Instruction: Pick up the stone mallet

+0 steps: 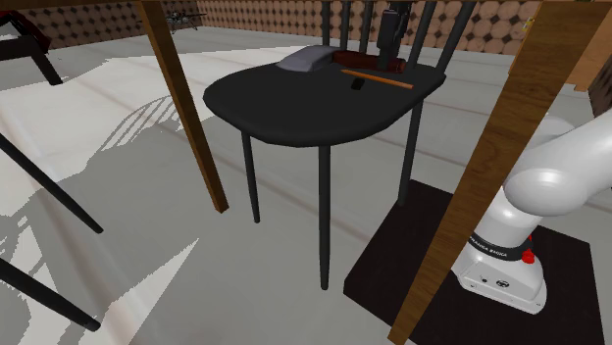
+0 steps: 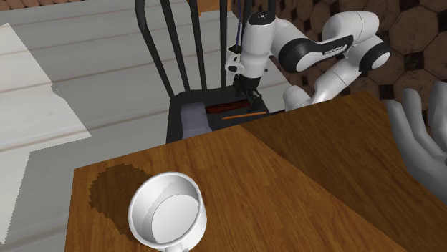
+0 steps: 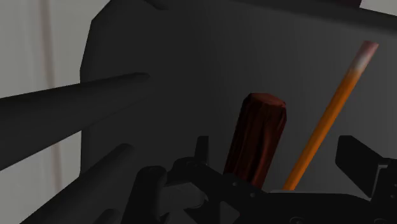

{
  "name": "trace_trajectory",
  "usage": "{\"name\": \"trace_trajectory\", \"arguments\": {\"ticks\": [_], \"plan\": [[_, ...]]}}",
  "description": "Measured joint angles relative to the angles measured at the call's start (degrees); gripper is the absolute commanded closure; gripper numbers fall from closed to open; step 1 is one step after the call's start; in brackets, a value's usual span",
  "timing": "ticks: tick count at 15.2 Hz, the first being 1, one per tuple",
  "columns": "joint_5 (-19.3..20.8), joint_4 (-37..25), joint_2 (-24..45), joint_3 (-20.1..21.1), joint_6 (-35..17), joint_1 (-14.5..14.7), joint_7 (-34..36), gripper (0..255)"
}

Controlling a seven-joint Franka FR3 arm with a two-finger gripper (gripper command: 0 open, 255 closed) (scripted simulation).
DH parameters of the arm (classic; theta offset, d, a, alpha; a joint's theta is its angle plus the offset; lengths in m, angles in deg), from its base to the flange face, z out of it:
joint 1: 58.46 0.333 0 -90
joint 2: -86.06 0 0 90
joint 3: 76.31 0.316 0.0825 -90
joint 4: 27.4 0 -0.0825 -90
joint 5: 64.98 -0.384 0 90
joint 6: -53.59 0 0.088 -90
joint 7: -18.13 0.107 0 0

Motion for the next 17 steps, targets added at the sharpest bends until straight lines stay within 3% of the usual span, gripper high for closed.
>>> {"name": "trace_trajectory", "arguments": {"ticks": [4, 11, 17], "plan": [[-0.08, -4.44, 5.52, 0.5, -0.05, -0.9, 2.39, 0], [0.37, -22.36, 24.1, 1.08, 2.8, -3.59, 9.45, 0], [0.43, -19.91, 25.36, 1.09, -0.44, -3.82, 10.55, 0]]}}
